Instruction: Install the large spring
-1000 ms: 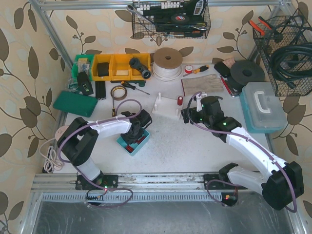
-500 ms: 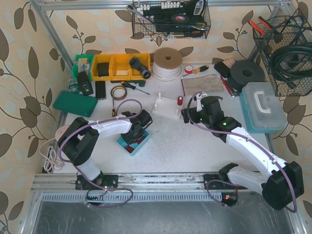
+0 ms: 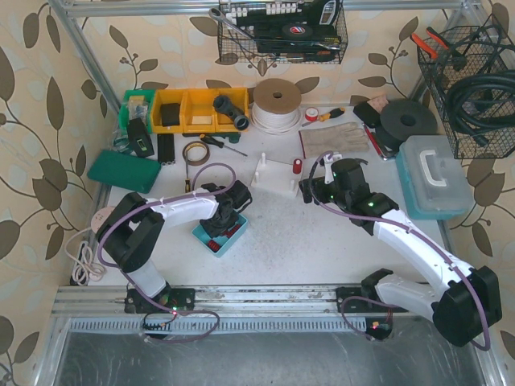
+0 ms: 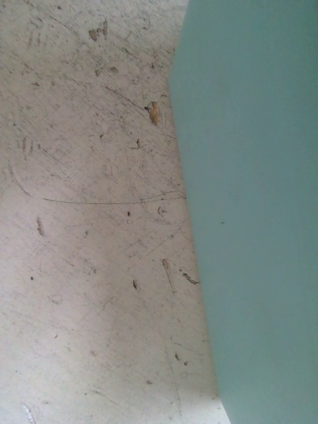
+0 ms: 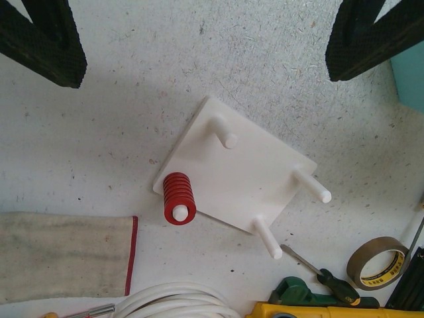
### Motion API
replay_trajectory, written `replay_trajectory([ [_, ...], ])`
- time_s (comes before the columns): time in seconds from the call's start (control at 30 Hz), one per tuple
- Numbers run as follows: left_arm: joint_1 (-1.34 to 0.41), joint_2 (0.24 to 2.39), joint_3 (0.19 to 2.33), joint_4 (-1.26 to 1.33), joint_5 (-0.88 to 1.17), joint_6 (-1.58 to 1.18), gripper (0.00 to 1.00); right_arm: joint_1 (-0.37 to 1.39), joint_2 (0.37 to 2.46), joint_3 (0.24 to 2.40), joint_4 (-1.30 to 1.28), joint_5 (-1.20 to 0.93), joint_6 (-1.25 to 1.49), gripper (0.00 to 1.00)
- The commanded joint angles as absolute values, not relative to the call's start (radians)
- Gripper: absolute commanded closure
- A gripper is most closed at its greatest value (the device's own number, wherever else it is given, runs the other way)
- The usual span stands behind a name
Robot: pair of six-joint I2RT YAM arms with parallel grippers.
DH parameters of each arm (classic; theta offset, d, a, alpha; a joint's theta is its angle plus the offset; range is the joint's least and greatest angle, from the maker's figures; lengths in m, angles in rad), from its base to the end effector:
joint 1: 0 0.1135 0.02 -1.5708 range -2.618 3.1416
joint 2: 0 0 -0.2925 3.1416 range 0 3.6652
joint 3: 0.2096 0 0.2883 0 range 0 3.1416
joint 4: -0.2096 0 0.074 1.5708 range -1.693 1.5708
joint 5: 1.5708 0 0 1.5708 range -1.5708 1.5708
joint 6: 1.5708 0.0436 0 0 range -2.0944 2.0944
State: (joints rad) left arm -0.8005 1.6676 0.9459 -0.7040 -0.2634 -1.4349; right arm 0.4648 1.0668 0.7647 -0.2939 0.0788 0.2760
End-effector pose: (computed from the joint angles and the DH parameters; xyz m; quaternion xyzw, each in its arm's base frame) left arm 0.2285 -0.2192 0.1485 -0.3174 0.9364 -0.0073 0.1492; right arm 0.2367 0.1148 0.2771 -0.0648 0.8807 0.1370 0.4488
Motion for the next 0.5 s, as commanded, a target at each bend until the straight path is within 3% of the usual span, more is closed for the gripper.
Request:
replay_trajectory([
  [0.0,-0.811,1.637,0.968,-0.723,-0.294,-1.398,0.90,0.470,1.061,0.751,-0.276,0.094,0.275,0.03],
  [0.47,-0.834,1.416,0.947,-0.772,-0.374,-1.377,0.96,0.469,1.060,0.751,-0.279,0.107,0.273,0.03],
])
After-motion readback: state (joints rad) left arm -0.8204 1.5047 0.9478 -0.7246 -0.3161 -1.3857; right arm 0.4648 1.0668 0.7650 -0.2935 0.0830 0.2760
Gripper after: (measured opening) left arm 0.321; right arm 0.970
